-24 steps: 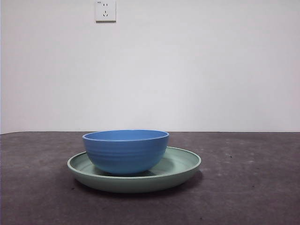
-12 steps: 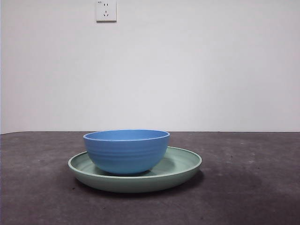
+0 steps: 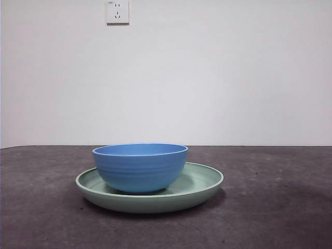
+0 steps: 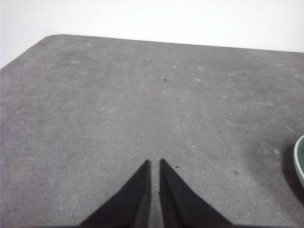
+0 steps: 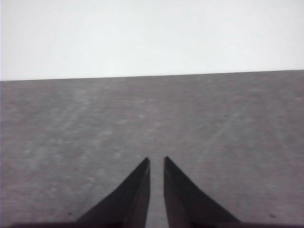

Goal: Pick up the blue bowl, put it on the green plate, put it on desk

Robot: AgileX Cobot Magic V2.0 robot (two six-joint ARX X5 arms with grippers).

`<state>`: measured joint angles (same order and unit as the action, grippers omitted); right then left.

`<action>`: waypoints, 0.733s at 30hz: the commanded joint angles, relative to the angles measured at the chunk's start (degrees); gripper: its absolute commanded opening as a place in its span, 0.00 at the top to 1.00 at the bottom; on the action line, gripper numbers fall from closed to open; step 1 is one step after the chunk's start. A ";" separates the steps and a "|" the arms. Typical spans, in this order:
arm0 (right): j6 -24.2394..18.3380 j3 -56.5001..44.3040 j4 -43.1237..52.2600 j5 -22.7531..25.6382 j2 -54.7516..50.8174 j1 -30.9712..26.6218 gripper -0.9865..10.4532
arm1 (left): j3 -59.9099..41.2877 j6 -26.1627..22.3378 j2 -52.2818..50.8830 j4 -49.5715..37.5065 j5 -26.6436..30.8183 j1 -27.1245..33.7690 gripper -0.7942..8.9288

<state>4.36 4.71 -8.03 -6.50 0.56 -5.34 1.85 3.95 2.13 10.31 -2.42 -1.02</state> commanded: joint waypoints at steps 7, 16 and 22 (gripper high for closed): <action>-10.10 -0.90 -7.30 1.01 -0.35 4.57 0.88 | -1.16 -0.24 -0.13 0.42 0.31 -0.02 0.89; -7.91 -4.09 -1.22 0.57 -0.35 5.20 0.88 | -1.14 -0.24 -0.13 0.39 0.31 -0.02 0.89; -7.93 -4.09 -0.55 0.57 -0.35 5.22 0.88 | -1.14 -0.24 -0.13 0.42 0.31 -0.02 0.89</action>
<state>-4.23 0.95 -9.17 -5.96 0.30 -0.05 1.85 3.95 2.13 10.31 -2.33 -1.02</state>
